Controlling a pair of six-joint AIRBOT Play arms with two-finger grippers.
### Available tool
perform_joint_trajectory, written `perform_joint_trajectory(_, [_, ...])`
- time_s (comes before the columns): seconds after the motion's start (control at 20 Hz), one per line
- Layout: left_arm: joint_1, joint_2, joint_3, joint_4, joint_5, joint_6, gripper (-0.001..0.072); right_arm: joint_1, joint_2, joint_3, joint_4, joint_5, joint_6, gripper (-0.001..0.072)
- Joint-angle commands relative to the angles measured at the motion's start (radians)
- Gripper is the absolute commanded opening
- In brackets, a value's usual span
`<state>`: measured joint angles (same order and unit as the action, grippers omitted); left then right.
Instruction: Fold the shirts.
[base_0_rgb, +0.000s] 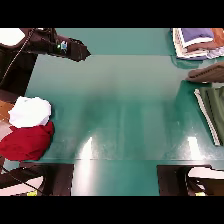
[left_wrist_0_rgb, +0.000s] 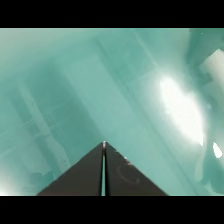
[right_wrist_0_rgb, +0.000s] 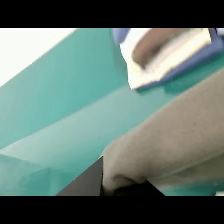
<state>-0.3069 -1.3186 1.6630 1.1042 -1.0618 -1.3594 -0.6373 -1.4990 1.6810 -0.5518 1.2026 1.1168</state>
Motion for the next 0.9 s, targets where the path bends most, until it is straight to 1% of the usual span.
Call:
perform_joint_trajectory(0.0, [-0.001,0.000,0.000,0.000,-0.002,-0.002,0.0026,-0.026,-0.012,0.151,-0.002,0.067,0.001,0.0013])
perform_joint_trajectory(0.1, [-0.001,0.000,0.000,0.000,-0.002,-0.002,0.0027,-0.036,-0.011,0.208,-0.051,0.103,0.010,0.0013])
perform_joint_trajectory(0.15, [-0.001,0.000,0.000,0.000,-0.003,-0.002,0.0026,-0.036,-0.005,0.226,-0.106,0.122,0.031,0.0012])
perform_joint_trajectory(0.4, [-0.001,0.000,0.000,0.001,-0.026,-0.001,0.0027,-0.036,0.061,0.205,-0.382,0.193,0.059,0.0013])
perform_joint_trajectory(0.45, [-0.001,0.000,0.000,0.001,-0.037,-0.001,0.0026,-0.042,0.078,0.175,-0.422,0.200,0.066,0.0012])
perform_joint_trajectory(0.65, [-0.001,0.000,0.000,0.004,-0.062,0.006,0.0027,-0.122,0.169,-0.008,-0.472,0.223,0.069,0.0013])
perform_joint_trajectory(0.85, [-0.001,0.000,0.000,0.004,-0.065,0.006,0.0027,-0.230,0.286,-0.186,-0.587,0.222,0.075,0.0014])
